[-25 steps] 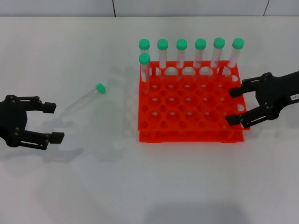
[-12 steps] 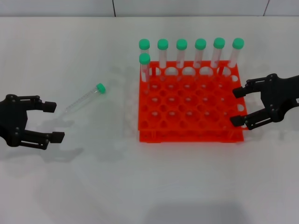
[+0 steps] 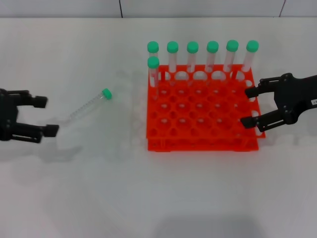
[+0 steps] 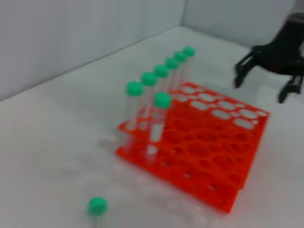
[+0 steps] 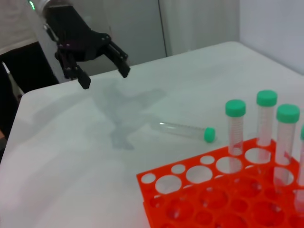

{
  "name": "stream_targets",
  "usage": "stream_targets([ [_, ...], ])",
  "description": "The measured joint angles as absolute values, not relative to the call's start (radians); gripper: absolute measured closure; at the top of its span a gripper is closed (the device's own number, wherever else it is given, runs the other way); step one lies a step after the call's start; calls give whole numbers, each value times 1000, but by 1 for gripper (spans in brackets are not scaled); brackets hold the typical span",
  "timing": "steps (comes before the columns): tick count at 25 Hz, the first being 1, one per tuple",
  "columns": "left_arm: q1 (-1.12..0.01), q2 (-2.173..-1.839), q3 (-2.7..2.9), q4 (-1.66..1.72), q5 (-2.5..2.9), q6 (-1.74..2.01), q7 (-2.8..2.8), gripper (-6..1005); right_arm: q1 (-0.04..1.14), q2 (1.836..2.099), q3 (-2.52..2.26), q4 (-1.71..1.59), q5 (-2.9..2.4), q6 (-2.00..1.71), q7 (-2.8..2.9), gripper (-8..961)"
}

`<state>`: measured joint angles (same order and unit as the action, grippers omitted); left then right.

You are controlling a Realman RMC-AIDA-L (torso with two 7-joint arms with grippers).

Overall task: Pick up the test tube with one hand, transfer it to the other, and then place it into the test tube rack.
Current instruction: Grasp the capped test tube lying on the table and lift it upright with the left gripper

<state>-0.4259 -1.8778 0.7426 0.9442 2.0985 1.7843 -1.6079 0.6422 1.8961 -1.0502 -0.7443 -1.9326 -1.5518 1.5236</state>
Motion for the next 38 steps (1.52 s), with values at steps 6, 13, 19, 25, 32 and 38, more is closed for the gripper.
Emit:
stream_targets([
  [6, -428, -1909, 745, 1199, 2301, 1829, -1892, 106, 642, 1915, -1047, -764, -1933, -1537, 1509, 81],
  [13, -518, -1925, 742, 1228, 2534, 1816, -1965, 107, 648, 1930, -1049, -764, -1939, -1524, 1492, 81],
  [19, -594, -1919, 746, 1111, 2568, 1709, -1937, 107, 648, 1935, -1048, -764, -1940, -1517, 1486, 82],
  [25, -689, -1949, 752, 904, 2672, 1530, -1916, 106, 651, 1945, -1050, -764, -1940, -1510, 1486, 82],
  [32, -728, -1984, 799, 834, 2688, 1448, -1921, 107, 653, 1947, -1052, -764, -1940, -1503, 1486, 82],
  [38, -753, -2010, 815, 795, 2713, 1405, -1941, 108, 654, 1949, -1054, -764, -1941, -1501, 1484, 82],
])
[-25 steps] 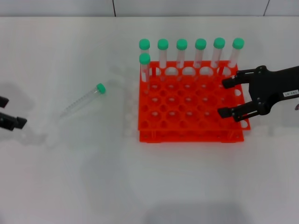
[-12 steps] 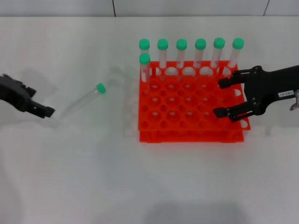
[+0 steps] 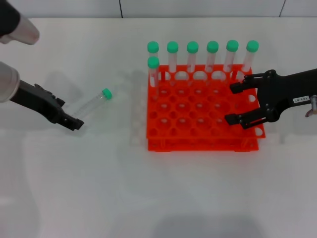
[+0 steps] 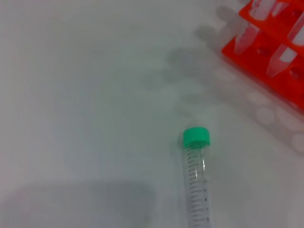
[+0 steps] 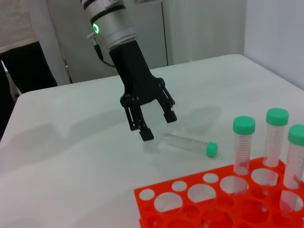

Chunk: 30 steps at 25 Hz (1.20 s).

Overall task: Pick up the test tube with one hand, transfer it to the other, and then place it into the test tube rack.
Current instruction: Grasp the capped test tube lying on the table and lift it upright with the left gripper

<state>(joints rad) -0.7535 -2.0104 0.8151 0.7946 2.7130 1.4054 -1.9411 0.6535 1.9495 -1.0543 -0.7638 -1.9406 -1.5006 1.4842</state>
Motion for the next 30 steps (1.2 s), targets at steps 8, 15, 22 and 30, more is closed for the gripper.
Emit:
stream_targets([
  [8, -759, -2024, 824, 786, 2717, 1385, -1951, 110, 649, 1950, -1050, -764, -1942, -1499, 1483, 82],
  [15, -754, -2025, 825, 785, 2720, 1360, -1957, 413, 649, 1950, -1049, -764, -1942, -1497, 1483, 82],
  [22, -757, -2025, 825, 773, 2720, 1352, -1957, 515, 652, 1950, -1049, -764, -1942, -1497, 1483, 82],
  [30, -761, -2025, 825, 758, 2716, 1331, -1957, 537, 652, 1950, -1051, -764, -1942, -1491, 1483, 82],
])
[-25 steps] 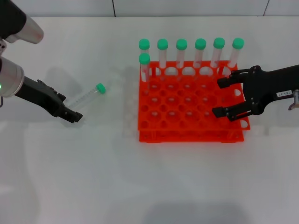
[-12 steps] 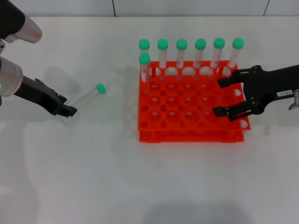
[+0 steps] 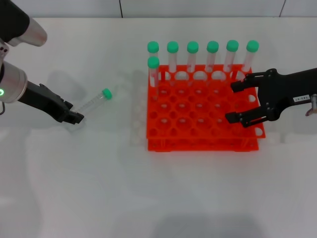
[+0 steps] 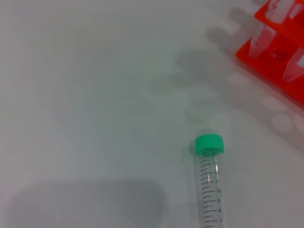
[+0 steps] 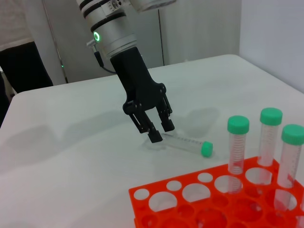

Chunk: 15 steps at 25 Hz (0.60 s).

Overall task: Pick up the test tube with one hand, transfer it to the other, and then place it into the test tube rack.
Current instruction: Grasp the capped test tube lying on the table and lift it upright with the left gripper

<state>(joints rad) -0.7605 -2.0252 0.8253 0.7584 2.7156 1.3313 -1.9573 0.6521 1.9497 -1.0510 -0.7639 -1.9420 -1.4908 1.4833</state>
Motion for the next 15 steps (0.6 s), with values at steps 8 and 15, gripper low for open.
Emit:
stream_targets([
  [8, -761, -2024, 825, 727, 2718, 1313, -1956, 542, 652, 1952, -1053, -764, -1942, -1487, 1483, 82],
  [15, -762, -2019, 822, 705, 2717, 1286, -1957, 621, 652, 1954, -1054, -764, -1942, -1482, 1485, 82],
])
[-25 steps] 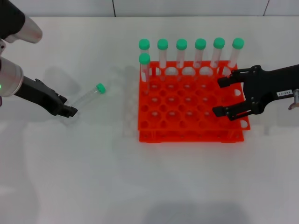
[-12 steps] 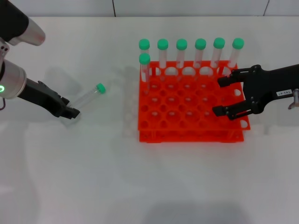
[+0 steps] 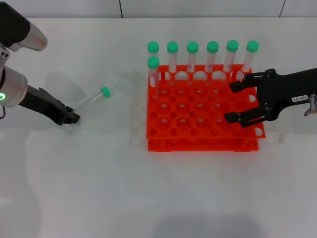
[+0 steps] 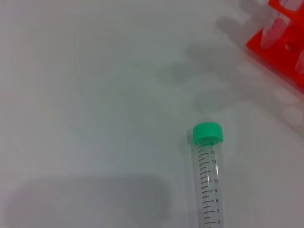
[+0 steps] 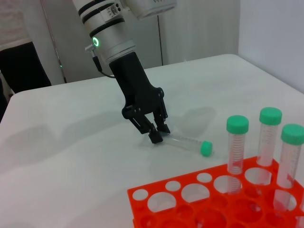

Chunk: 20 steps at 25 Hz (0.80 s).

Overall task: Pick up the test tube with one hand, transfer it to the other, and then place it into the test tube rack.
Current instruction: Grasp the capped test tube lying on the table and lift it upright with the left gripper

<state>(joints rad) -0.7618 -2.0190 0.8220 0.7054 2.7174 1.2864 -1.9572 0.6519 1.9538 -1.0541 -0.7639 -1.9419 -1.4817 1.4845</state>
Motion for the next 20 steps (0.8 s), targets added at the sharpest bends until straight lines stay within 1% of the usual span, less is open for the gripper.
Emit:
stream_targets([
  [4, -763, -2021, 824, 699, 2713, 1280, -1957, 760, 652, 1954, -1052, -764, -1942, -1478, 1486, 82],
  [9, -769, -2025, 818, 737, 2678, 1292, -1957, 787, 649, 1953, -1049, -764, -1941, -1478, 1489, 83],
  [11, -756, -2034, 819, 806, 2641, 1307, -1955, 798, 645, 1951, -1049, -764, -1939, -1479, 1489, 83],
  [14, -696, -2065, 826, 967, 2558, 1319, -1934, 802, 643, 1953, -1049, -764, -1939, -1478, 1489, 83],
  [16, -650, -2077, 845, 1052, 2472, 1314, -1904, 801, 643, 1956, -1049, -765, -1938, -1477, 1488, 83],
  [20, -582, -2076, 876, 1098, 2192, 1287, -1776, 798, 643, 1962, -1048, -765, -1933, -1467, 1486, 83],
])
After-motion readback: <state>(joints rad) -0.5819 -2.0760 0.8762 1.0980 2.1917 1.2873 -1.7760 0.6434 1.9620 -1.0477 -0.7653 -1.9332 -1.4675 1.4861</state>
